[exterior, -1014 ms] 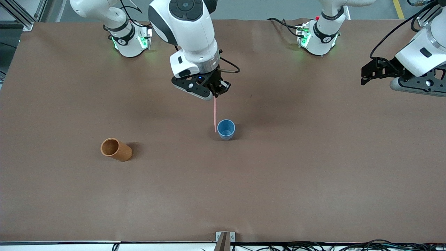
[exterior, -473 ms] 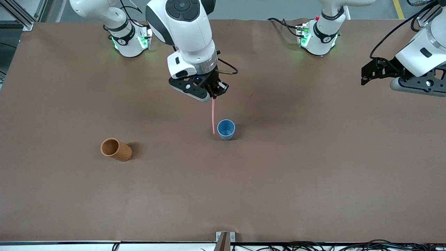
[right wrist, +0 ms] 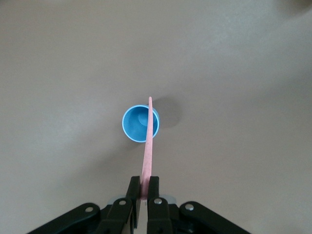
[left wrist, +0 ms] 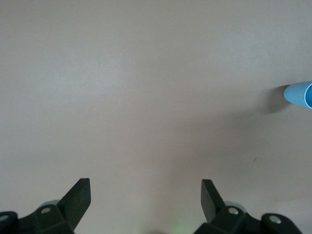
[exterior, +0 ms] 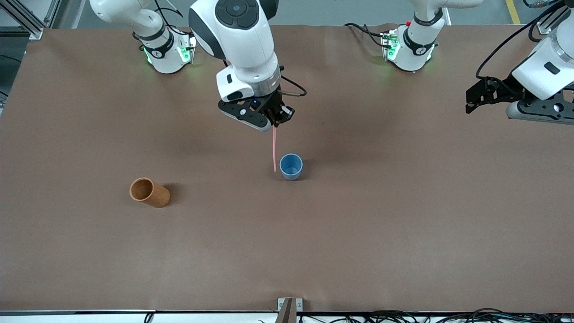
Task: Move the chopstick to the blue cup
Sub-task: 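Lower the chopstick into the blue cup with the right gripper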
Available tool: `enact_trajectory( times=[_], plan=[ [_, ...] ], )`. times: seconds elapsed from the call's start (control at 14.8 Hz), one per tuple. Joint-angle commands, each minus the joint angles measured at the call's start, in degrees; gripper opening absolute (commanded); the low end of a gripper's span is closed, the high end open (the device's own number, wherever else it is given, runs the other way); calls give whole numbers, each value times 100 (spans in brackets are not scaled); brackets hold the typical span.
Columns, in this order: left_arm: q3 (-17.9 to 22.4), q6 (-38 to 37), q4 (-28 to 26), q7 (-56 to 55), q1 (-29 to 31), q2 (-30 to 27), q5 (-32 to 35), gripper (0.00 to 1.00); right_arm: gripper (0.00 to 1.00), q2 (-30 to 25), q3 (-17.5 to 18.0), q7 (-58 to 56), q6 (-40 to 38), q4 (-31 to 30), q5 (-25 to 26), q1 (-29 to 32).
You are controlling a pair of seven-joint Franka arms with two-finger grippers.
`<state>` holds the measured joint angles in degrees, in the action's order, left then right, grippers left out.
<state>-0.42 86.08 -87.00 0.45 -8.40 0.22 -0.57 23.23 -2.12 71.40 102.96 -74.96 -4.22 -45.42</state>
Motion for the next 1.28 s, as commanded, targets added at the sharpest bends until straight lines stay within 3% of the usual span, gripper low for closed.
enact_trajectory(
  times=[0.0, 0.81, 1.22],
  plan=[
    [-10, 40, 43, 113, 40, -13, 13, 100, 0, 217, -25, 49, 66, 87, -44, -160],
    [-19, 76, 43, 69, 32, 13, 4, 100, 2, 700, -25, 5, 444, 69, -79, -283],
    [-19, 76, 43, 87, 31, 22, -5, 100, 20, 850, -25, -3, 752, 61, -114, -345]
  ],
)
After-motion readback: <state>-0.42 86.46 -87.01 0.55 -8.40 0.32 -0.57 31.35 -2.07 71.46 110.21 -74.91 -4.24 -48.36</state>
